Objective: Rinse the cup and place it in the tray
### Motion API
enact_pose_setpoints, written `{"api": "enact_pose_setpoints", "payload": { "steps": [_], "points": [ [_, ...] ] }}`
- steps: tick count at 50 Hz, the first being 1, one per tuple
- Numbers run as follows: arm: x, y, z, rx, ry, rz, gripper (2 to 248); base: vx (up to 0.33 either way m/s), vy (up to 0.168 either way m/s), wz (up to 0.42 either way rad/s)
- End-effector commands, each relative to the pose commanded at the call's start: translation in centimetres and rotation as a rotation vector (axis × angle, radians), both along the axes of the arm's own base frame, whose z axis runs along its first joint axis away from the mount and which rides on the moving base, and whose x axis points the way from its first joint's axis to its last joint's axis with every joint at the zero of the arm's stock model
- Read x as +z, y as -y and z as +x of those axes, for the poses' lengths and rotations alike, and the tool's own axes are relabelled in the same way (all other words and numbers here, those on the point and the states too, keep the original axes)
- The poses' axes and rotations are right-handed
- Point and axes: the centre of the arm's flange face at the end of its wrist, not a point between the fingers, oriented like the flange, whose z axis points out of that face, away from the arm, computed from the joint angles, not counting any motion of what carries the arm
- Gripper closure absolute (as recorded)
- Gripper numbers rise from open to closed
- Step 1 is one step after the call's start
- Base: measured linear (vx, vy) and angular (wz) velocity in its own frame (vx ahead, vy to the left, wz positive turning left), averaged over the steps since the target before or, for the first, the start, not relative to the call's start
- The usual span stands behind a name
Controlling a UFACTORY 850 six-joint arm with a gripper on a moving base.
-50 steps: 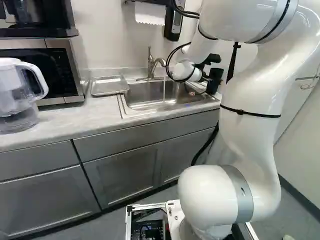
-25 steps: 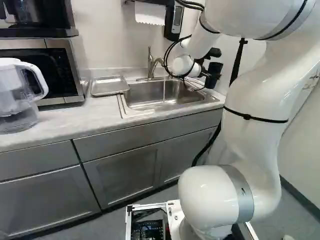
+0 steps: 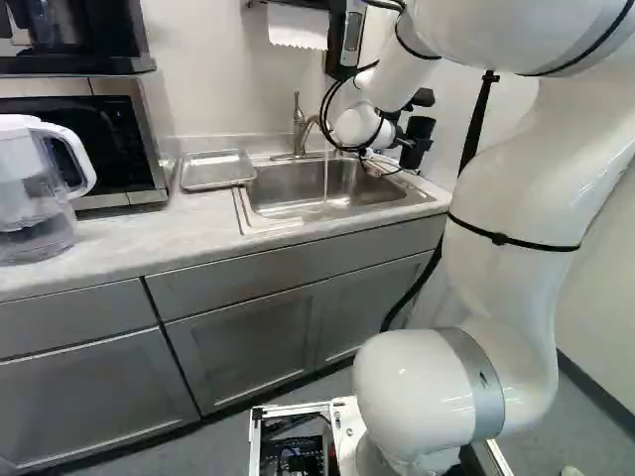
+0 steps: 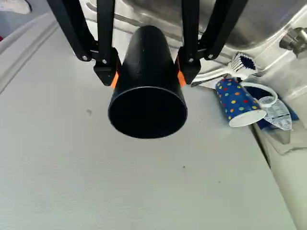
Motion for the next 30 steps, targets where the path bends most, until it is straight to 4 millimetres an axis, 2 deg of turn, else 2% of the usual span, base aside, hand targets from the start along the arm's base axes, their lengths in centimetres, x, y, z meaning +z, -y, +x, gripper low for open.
{"api": "enact_pose_setpoints", "payload": {
  "steps": [30],
  "points": [
    [0.5,-2.1,-0.1,0.103,-0.002,-0.069,125,0.0,0.0,0.0]
  ]
}}
